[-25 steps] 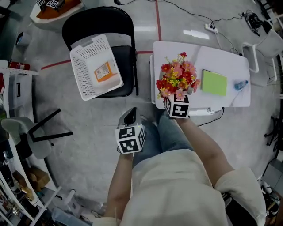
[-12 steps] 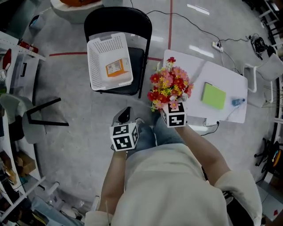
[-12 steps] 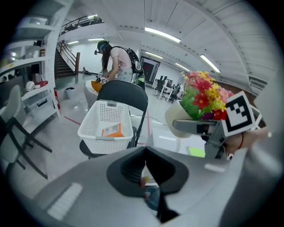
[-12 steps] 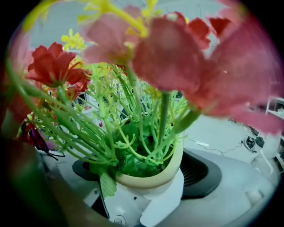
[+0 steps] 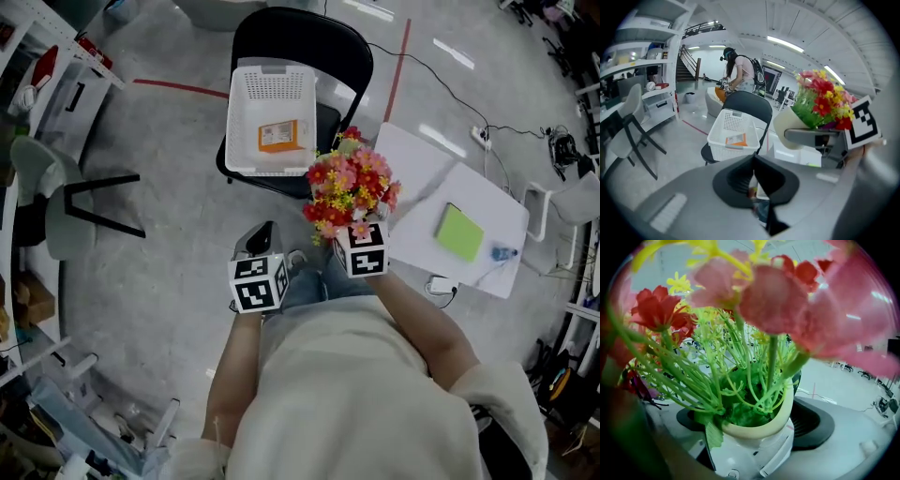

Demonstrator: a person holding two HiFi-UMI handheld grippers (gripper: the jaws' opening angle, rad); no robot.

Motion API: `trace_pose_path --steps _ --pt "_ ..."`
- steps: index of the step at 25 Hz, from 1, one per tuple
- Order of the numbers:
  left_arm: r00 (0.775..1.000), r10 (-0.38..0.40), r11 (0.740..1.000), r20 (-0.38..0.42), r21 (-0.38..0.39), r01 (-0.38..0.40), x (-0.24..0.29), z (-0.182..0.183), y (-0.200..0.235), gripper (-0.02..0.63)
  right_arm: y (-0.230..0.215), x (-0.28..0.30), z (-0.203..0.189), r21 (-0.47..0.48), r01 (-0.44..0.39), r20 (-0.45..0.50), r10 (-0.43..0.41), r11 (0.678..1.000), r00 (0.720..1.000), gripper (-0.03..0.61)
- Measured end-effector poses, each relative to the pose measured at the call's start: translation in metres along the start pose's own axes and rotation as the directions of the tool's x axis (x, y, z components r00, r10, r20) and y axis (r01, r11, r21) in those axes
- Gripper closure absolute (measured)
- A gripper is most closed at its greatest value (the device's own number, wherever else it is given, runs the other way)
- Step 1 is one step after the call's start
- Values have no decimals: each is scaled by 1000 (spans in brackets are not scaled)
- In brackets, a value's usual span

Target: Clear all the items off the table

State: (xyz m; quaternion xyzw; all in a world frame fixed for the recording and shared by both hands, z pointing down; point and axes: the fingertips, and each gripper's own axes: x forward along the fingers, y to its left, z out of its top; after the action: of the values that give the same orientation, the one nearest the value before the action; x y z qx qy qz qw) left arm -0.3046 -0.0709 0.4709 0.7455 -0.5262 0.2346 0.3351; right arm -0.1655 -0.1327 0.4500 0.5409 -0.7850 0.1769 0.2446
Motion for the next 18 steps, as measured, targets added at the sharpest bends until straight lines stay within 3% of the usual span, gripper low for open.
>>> trace_pose_path --steps 10,18 --pt "998 69 996 7 -64 -68 -5 3 43 604 38 42 26 -36 -85 -16 84 996 996 52" --pt "996 88 992 -14 -89 -89 18 14 56 604 42 100 42 -33 -128 -42 127 991 991 52"
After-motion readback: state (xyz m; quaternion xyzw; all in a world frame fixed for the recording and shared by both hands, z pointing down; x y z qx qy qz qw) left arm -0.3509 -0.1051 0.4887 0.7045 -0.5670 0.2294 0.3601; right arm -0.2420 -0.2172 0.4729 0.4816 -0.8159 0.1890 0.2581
